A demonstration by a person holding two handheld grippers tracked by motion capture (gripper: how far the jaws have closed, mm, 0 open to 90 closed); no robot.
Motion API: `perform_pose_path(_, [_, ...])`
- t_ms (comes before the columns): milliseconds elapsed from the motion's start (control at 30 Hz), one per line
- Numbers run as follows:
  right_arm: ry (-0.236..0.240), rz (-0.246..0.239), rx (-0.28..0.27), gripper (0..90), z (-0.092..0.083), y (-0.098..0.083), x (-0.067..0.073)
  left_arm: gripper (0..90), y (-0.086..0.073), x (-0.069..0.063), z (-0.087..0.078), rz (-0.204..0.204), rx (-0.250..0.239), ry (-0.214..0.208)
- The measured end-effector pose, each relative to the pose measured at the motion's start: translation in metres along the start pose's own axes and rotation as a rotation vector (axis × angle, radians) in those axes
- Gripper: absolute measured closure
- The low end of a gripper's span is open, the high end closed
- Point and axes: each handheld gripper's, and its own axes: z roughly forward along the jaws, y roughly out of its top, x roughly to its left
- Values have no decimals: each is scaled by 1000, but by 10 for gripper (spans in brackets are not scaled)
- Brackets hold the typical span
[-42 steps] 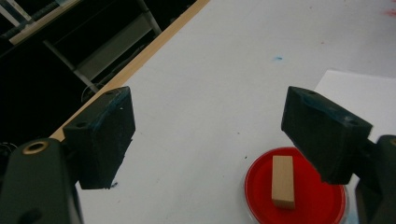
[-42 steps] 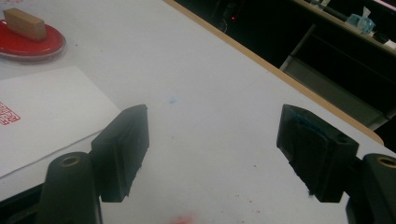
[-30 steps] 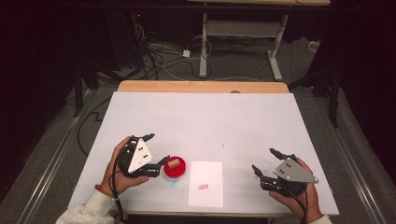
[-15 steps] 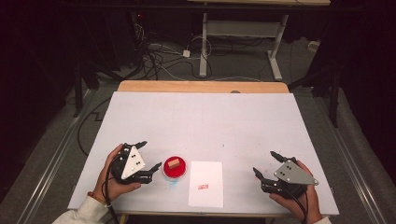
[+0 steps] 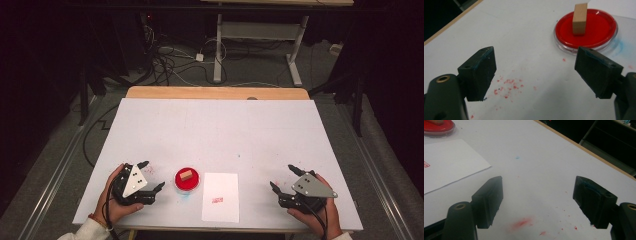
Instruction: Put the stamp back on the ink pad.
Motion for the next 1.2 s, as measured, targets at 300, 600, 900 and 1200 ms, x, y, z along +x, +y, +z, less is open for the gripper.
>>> perform_pose_path(300, [11,-5,-10,241,0,1,3,172,-1,-8,-2,6,8,-20])
perform_pose_path(600, [7,-19,-20,241,-2,4,7,172,-2,-7,-4,0,8,-33])
perform_pose_path(900, [15,-18,-21,242,-1,4,7,173,-3,-8,-3,0,19,-33])
perform_pose_path(1200, [15,-23,-25,242,-1,5,8,172,-3,-7,-3,-6,15,-42])
